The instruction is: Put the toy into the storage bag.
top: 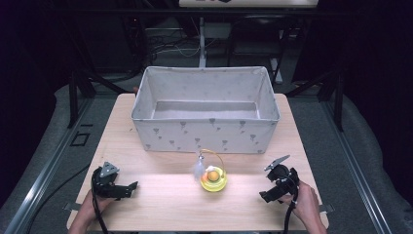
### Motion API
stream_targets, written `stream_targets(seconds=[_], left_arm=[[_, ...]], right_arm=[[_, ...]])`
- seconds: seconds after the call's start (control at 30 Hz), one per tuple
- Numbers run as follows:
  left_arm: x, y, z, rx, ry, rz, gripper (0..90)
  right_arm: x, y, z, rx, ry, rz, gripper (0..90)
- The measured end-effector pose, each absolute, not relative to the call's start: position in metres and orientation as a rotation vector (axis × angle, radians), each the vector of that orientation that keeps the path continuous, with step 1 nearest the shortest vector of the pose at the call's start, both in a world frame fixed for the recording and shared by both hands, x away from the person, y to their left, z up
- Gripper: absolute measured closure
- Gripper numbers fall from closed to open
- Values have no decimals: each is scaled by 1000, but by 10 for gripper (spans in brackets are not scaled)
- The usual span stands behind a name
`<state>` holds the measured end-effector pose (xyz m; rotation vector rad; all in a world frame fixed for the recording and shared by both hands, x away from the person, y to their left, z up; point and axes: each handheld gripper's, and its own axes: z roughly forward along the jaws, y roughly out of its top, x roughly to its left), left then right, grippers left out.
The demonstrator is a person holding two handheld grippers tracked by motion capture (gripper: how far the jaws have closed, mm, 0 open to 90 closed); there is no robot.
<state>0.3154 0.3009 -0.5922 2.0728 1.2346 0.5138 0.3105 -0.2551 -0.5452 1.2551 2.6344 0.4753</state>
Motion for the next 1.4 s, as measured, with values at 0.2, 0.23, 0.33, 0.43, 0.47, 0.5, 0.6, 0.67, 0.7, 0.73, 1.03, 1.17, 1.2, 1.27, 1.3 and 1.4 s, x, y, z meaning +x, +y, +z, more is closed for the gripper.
stream_targets(seconds=[0.2, 0.23, 0.33, 0.43, 0.47, 0.5, 0.6, 0.67, 0.7, 0.73, 1.03, 1.17, 1.2, 1.27, 1.3, 1.4], left_arm=[[315, 301, -592, 2073, 1235, 514, 2], [315, 301, -592, 2073, 1235, 514, 2], [315, 301, -592, 2073, 1235, 514, 2], [315, 301, -592, 2073, 1234, 514, 2], [315, 301, -592, 2073, 1234, 514, 2], [315, 301, -592, 2073, 1234, 515, 2], [315, 301, -592, 2073, 1233, 515, 2], [315, 301, -592, 2073, 1233, 515, 2], [315, 301, -592, 2073, 1234, 515, 2], [315, 301, -592, 2073, 1234, 515, 2], [315, 301, -592, 2073, 1233, 515, 2], [315, 301, -592, 2073, 1234, 514, 2], [315, 301, -592, 2073, 1234, 514, 2], [315, 301, -592, 2073, 1234, 514, 2], [315, 301, -592, 2073, 1234, 515, 2], [315, 301, -592, 2074, 1233, 515, 2]], right_arm=[[309, -251, -542, 1234, 2641, 461, 38], [309, -250, -542, 1241, 2642, 474, 38], [308, -247, -540, 1225, 2652, 447, 40], [307, -243, -537, 1207, 2653, 434, 39], [307, -241, -535, 1191, 2658, 425, 40], [307, -240, -534, 1197, 2655, 437, 40], [306, -235, -530, 1181, 2674, 433, 37], [306, -231, -527, 1171, 2684, 439, 33], [307, -229, -525, 1164, 2690, 435, 30], [307, -227, -523, 1155, 2693, 427, 25], [310, -209, -510, 1101, 2734, 471, 0], [312, -202, -504, 1057, 2759, 455, 0], [312, -200, -504, 1061, 2759, 471, 0], [314, -197, -499, 1041, 2774, 463, 0], [314, -196, -498, 1032, 2777, 455, 0], [317, -190, -492, 1012, 2793, 471, 0]])
